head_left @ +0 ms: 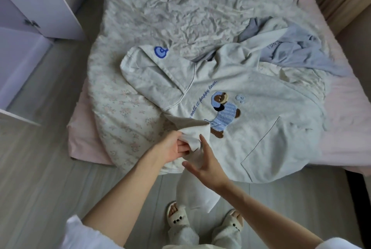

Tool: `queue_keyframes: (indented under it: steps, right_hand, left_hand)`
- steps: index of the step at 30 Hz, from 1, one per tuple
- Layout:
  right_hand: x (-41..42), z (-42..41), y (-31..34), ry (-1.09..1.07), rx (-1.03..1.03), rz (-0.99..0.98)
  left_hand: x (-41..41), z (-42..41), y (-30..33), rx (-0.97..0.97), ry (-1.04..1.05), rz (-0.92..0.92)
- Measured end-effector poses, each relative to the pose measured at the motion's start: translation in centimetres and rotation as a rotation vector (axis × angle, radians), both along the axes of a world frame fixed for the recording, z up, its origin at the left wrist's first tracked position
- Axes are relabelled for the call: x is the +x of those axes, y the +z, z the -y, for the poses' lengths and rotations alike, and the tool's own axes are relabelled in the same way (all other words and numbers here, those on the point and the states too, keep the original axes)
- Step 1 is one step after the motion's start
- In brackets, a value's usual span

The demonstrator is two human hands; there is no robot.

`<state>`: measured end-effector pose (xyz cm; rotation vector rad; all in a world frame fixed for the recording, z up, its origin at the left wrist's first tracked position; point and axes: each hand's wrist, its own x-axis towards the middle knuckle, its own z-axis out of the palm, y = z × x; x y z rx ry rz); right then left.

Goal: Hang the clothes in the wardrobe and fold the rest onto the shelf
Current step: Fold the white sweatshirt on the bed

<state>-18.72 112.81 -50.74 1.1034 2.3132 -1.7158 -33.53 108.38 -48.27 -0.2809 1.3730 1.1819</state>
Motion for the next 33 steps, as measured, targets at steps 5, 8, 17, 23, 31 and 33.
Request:
queue_keyframes:
  steps: [5, 8, 17, 23, 31, 33]
  right_hand:
    - [0.1, -4.7, 2.1, -0.12, 0.218, 0.183]
    - [1.3, -8.1, 4.3, -0.087, 0.174, 0.17]
    - [3.3, -17.0, 7.2, -0.057, 0.184, 0.16]
    - [3.3, -22.4, 3.8, 0.223, 0.569, 0.661]
    - [2.2, -35.0, 2.1, 0.073, 0.784, 0.867]
    - [1.4, -37.2, 2.3, 0.142, 0.849, 0.941]
  left_hand:
    - [1.7, -3.0, 1.9, 0.044, -0.219, -0.153]
    - [0.8, -4.3, 2.3, 0.04, -0.453, -0.668]
    - [0.7, -13.8, 0.3, 0.293, -1.24, -1.31]
    - [-0.2, -17.6, -0.8, 0.141, -1.281, -1.336]
    - [-4.9, -24.5, -4.3, -0.027, -1.187, -1.19]
    - [-5.1, -25.6, -5.1, -0.049, -1.147, -1.172]
